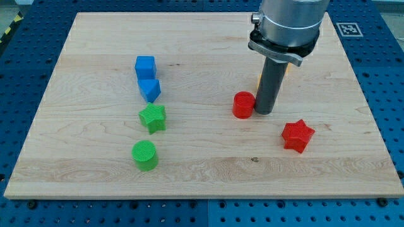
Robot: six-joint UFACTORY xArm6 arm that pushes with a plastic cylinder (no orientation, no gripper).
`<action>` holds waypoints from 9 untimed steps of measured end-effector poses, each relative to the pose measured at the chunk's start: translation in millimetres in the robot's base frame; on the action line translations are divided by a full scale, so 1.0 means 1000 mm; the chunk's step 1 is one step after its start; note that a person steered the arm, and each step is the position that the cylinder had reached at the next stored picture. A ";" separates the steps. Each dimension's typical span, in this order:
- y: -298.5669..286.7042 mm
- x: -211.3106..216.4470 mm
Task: Point your arm towards red star
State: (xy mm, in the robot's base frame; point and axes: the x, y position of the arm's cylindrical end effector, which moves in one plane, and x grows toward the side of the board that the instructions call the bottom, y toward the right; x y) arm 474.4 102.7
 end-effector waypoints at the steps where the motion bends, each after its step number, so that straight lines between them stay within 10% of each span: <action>1: 0.004 0.000; 9: 0.099 0.068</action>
State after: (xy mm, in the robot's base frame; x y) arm 542.5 202.1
